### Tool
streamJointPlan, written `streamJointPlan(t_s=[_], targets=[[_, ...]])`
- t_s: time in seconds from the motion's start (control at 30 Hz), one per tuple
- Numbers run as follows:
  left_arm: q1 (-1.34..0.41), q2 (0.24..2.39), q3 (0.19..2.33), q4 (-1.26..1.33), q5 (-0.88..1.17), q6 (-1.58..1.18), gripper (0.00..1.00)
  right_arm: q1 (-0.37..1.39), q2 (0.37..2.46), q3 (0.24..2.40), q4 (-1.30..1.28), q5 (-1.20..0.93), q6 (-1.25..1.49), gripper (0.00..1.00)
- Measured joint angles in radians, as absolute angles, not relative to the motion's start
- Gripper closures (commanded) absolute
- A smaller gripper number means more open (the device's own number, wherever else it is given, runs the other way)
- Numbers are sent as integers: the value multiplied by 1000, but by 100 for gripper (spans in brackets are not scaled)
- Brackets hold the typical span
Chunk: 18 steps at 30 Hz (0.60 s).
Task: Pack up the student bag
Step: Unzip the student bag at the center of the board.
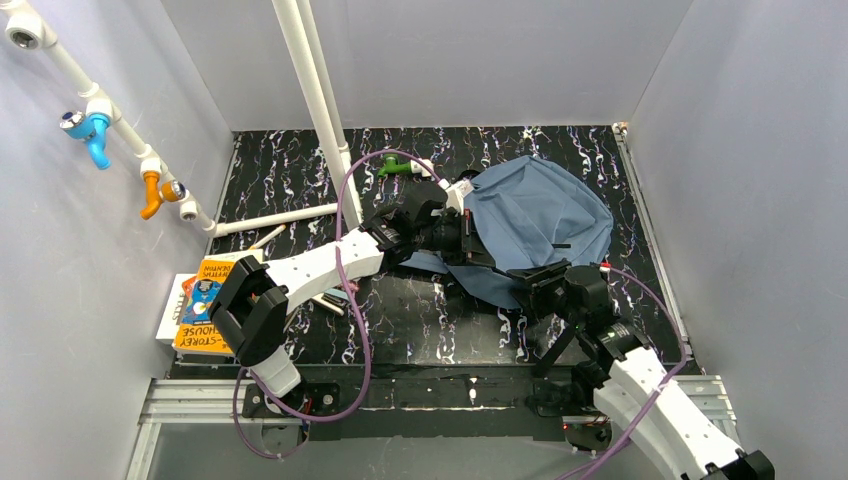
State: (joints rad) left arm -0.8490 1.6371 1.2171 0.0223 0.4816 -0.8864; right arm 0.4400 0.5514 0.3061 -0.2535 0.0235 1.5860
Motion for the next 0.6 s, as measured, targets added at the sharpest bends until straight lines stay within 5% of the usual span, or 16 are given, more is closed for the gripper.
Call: streamJointPlan(t_s=[0.17, 0.6], targets=[[-854, 1637, 1217, 21, 478, -883, 100, 440, 608, 307, -207, 27, 1556, 97], [-853, 1623, 1219, -39, 370, -823, 100, 440, 466, 434, -445, 178, 1401, 99]])
